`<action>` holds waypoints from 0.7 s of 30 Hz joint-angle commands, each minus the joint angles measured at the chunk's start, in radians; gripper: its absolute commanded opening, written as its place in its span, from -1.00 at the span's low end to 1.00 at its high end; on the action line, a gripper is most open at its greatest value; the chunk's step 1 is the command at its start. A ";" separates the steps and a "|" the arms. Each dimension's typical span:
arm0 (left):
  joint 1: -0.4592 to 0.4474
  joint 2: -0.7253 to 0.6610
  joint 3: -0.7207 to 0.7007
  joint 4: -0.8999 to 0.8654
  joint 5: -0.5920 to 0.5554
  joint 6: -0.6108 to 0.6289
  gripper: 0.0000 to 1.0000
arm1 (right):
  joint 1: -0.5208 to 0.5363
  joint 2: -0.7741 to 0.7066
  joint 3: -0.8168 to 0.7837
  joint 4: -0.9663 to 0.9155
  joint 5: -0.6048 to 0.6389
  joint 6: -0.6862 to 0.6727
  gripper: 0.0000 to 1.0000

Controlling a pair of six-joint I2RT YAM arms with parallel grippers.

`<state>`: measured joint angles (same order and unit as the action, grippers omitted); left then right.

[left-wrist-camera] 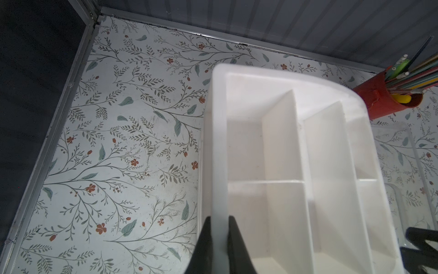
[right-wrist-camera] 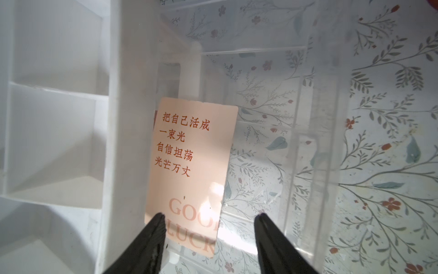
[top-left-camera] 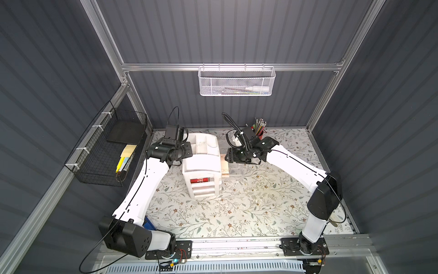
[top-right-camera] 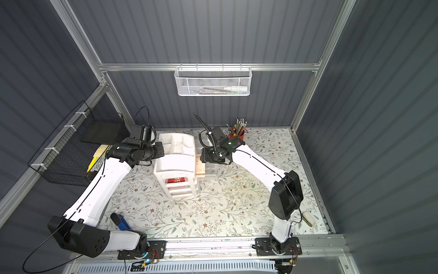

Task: Take the postcards out of the drawer
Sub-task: Pick up the postcard from the drawer.

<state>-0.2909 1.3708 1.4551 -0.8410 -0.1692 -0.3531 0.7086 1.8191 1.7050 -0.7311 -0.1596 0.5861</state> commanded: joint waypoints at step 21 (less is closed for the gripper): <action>0.006 -0.038 -0.018 0.008 -0.013 0.017 -1.00 | 0.018 0.123 0.064 -0.045 -0.019 0.043 0.23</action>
<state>-0.2909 1.3655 1.4460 -0.8295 -0.1692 -0.3531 0.7231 1.9186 1.7489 -0.7555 -0.1745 0.6224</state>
